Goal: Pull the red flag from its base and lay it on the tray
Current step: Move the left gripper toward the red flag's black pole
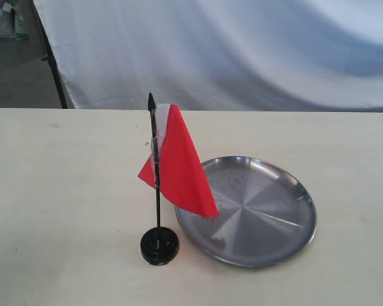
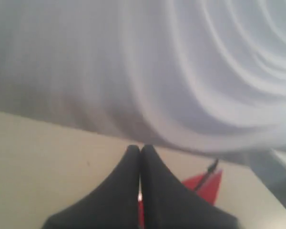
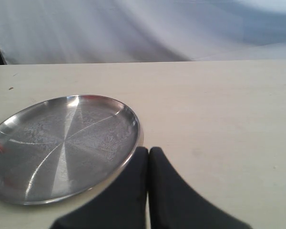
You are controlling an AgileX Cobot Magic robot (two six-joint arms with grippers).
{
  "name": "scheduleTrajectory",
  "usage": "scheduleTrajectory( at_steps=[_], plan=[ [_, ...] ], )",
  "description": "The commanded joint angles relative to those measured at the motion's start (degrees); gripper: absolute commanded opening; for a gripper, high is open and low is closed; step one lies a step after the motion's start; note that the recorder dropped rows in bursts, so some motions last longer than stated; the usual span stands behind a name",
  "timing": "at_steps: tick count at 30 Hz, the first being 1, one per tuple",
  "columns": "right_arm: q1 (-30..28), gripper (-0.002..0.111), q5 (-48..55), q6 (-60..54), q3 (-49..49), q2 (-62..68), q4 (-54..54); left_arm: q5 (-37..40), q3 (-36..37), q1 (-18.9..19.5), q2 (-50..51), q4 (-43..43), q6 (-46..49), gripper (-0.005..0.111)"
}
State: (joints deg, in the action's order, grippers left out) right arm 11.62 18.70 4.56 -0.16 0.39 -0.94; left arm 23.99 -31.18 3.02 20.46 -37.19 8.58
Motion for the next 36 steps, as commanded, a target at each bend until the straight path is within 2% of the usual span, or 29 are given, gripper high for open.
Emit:
scheduleTrajectory(
  at_steps=[1,3,5,8,15,17,21,24,25,36],
  plan=[
    [0.0,0.0,-0.3,-0.1,0.2,-0.4,-0.5,12.1,-3.4,0.1,11.2,-22.3,26.4,0.0],
    [0.0,0.0,-0.3,-0.1,0.2,-0.4,-0.5,15.5,-3.4,0.1,16.0,-28.9,34.6,0.0],
    [0.0,0.0,-0.3,-0.1,0.2,-0.4,-0.5,17.8,-3.4,0.1,19.8,-31.7,38.9,0.0],
    [0.0,0.0,-0.3,-0.1,0.2,-0.4,-0.5,19.8,-3.4,0.1,25.3,-32.3,40.6,0.0],
    [0.0,0.0,-0.3,-0.1,0.2,-0.4,-0.5,21.6,1.2,0.1,35.6,-35.5,53.9,0.0],
    [0.0,0.0,-0.3,-0.1,0.2,-0.4,-0.5,21.6,3.8,0.1,38.0,-40.5,62.4,0.0],
    [0.0,0.0,-0.3,-0.1,0.2,-0.4,-0.5,27.8,10.4,0.1,41.6,-60.8,88.7,0.0],
    [0.0,0.0,-0.3,-0.1,0.2,-0.4,-0.5,33.4,13.8,0.1,43.7,-62.8,109.2,0.0],
    [0.0,0.0,-0.3,-0.1,0.2,-0.4,-0.5,34.0,14.3,0.1,44.3,-62.8,111.6,0.0],
    [0.0,0.0,-0.3,-0.1,0.2,-0.4,-0.5,38.2,14.6,0.1,45.5,-62.8,111.5,0.0]
  ],
)
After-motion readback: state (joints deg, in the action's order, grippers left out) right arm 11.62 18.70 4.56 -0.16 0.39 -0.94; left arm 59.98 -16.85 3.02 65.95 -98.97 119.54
